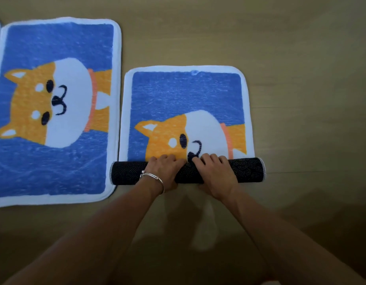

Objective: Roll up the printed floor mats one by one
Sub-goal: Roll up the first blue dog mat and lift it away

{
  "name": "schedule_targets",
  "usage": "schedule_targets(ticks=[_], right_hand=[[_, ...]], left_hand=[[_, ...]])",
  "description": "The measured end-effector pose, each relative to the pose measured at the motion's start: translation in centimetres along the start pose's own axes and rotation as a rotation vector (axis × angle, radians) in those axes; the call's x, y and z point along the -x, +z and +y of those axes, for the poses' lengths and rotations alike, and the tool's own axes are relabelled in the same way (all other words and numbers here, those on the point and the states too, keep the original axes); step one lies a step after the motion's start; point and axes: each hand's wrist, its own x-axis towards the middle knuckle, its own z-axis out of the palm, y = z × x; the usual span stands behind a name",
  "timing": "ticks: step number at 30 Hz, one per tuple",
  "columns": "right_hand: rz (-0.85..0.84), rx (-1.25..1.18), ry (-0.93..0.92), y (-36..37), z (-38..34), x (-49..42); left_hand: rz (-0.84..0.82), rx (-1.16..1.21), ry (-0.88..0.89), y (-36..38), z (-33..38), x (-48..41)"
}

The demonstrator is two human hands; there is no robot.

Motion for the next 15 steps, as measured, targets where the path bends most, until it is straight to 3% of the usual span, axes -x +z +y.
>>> schedule_targets(ticks=[2, 4, 6, 11, 13, 15], right_hand=[[-0.009, -0.035, 0.016, -0.4, 0.0, -0.5], [-0.155, -0.161, 0.012, -1.3, 0.3, -1.6], [-0.24, -0.22, 0.015, -1.7, 0.8, -2.3], [0.065, -0.029, 0.011, -0.2, 0.4, -0.6], [0.073, -0.058, 0.034, 0.0, 0.5, -0.8], [-0.031, -0.157, 0.042, -1.0, 1.0, -1.6]], left_hand=[[0.095, -0.053, 0.023, 0.5, 0.2, 0.5], [0.226, -0.085, 0.002, 1.0, 0.3, 1.0], [0.159, -0.036, -0.023, 0.6, 0.3, 0.9], [-0.012, 0.071, -0.018, -1.1, -0.3, -0.7], [0.023, 0.078, 0.038, -1.0, -0.8, -0.7], [0.13, 0.007, 0.055, -0.5, -1.2, -0.2]])
